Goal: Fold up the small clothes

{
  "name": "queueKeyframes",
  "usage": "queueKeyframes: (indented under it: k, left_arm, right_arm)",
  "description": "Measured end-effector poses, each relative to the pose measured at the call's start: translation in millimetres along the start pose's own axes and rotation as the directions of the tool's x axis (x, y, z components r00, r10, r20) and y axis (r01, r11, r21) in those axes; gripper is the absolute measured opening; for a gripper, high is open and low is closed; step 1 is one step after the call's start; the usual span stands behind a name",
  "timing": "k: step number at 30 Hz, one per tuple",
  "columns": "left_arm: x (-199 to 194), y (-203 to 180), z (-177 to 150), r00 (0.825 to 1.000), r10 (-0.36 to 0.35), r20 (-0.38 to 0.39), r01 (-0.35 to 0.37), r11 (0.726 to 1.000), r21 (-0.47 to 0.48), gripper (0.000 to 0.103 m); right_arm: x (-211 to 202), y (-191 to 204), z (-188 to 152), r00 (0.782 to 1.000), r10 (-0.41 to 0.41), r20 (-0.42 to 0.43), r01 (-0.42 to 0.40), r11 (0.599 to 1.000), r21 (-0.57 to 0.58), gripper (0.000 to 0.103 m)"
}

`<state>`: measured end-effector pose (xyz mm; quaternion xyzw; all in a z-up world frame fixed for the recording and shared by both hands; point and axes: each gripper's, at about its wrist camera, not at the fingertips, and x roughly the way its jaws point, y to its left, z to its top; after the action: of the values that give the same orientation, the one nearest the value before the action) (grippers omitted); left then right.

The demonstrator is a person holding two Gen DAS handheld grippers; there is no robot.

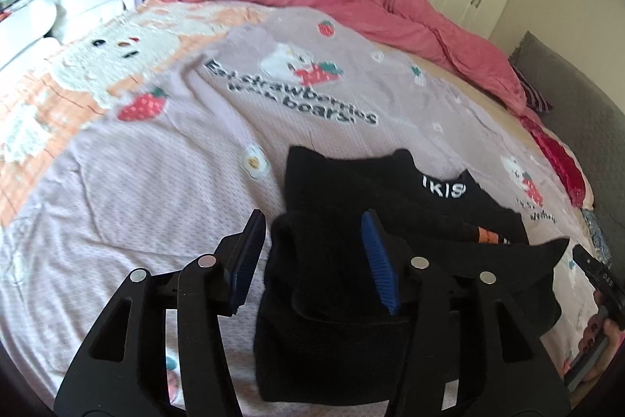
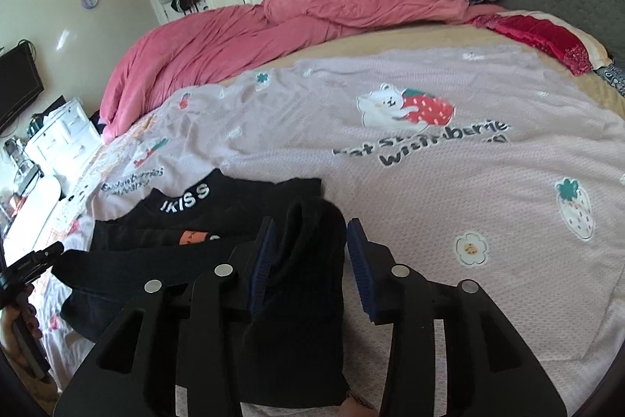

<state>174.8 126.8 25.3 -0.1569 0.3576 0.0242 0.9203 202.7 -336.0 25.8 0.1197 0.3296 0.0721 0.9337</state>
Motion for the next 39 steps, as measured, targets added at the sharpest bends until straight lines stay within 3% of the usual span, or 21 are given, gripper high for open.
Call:
queueKeyframes:
  k: [7, 13, 15, 17, 20, 23, 28, 39]
  left_arm:
    - [-35, -11, -10, 0.996, 0.008, 0.091, -0.01, 1.0, 0.025, 0.056]
    - [-38, -36, -30, 0.999, -0.014, 0.046, 0.008, 0.993, 0.122, 0.056]
    - [-36, -47, -38, 1.0, -0.02, 0.021, 0.016, 0.986, 0.164, 0.052]
    - [-31, -61, -49, 0.999, -0.03, -0.021, 0.034, 0.975, 0.221, 0.031]
    - [-16, -75, -64, 0.996, -0.021, -0.086, 0.046, 0.956, 0.29, 0.02]
    - [1, -79, -76, 0.993, 0.047, -0.106, -0.009, 0.942, 0.336, 0.02]
    - [16, -72, -75, 0.993, 0.068, -0.095, -0.034, 0.946, 0.323, 0.02]
    - [42, -77, -54, 0.991, 0.095, -0.09, -0.06, 0.943, 0.326, 0.031]
  right_arm:
    - [-25, 20, -6, 0.997, -0.021, 0.076, 0.029, 0.994, -0.101, 0.039]
    - [-29, 42, -23, 0.999, 0.032, 0.031, -0.026, 0.983, -0.179, 0.037]
    - [-26, 48, -29, 0.999, 0.047, 0.008, -0.044, 0.981, -0.191, 0.029]
    - [-21, 54, -36, 0.998, 0.061, -0.027, -0.065, 0.977, -0.205, 0.026]
    - [-12, 60, -48, 0.996, 0.062, -0.069, -0.076, 0.971, -0.229, 0.022]
    - [-1, 63, -57, 0.994, 0.016, -0.107, -0.043, 0.966, -0.256, 0.022]
    - [23, 60, -63, 0.987, -0.065, -0.147, 0.02, 0.957, -0.291, 0.022]
    - [60, 66, -49, 0.987, -0.083, -0.137, 0.038, 0.953, -0.3, 0.022]
